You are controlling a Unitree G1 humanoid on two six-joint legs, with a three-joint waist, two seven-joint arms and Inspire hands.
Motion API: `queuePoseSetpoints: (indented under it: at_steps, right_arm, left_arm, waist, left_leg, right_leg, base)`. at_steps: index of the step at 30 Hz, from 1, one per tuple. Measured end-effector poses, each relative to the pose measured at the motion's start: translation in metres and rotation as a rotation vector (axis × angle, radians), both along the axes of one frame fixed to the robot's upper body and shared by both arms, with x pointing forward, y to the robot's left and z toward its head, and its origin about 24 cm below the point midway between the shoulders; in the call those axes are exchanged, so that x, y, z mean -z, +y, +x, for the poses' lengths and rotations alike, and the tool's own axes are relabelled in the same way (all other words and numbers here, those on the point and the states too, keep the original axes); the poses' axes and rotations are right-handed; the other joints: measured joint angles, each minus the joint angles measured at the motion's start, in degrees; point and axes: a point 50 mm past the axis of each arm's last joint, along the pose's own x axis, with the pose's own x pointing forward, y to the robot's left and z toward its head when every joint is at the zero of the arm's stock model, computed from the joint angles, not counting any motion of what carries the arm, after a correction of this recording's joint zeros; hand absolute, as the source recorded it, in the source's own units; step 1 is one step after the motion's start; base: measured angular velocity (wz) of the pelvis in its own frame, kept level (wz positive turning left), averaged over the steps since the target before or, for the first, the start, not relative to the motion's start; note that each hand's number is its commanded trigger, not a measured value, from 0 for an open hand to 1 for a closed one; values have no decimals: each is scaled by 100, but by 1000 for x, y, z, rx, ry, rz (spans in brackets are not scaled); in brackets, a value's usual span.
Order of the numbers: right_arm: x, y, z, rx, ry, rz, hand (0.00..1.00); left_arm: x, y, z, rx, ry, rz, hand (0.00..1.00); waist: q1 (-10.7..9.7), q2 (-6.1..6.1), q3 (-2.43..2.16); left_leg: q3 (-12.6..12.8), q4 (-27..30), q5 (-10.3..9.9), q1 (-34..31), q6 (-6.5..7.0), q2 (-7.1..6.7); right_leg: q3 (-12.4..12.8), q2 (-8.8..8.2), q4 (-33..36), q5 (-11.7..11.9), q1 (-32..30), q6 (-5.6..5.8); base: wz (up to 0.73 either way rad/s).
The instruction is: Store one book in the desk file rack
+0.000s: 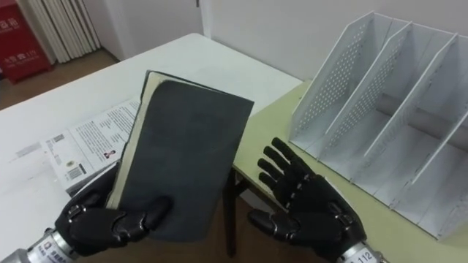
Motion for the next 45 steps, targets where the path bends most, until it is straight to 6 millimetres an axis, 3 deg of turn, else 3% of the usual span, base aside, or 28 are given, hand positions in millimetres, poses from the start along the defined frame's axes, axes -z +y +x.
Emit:
queuePoseSetpoints:
  at_steps: [5,11,24,36,45]
  right_arm:
    - [-10,2,2,-37,-32,40,0]
    - [-14,7,3,-102,-33,60,0]
    - [-14,21,4,-247,-6,57,0]
    - [-12,15,3,-289,39,8,0]
    - [-12,15,2,-297,44,0,0]
  left_arm:
    - [1,4,-2,45,13,20,100]
    - [18,5,-6,87,106,33,100]
    - [39,6,-15,160,249,96,100]
    - [47,8,-18,170,294,107,100]
    - [49,7,-19,178,304,107,100]
  waist:
    - [19,24,-9]
    - [19,136,-60]
    - [-69,128,-27]
    - [-106,43,22]
    - [-108,34,25]
  left_leg:
    - [-11,-2,-1,8,0,7]
    - [-17,-4,-1,6,0,3]
    - [-37,25,-1,-114,1,-1]
    - [6,63,-1,-216,0,10]
    - [0,86,-1,-229,1,15]
  right_leg:
    - [2,6,23,2,-10,-3]
    - [-13,-3,52,3,-18,-1]
    - [-9,-1,83,1,-114,1]
    - [9,1,169,2,-284,0]
    - [3,0,186,2,-292,0]
  base:
    - [0]
    - [0]
    - [0]
    - [-2]
    - [0]
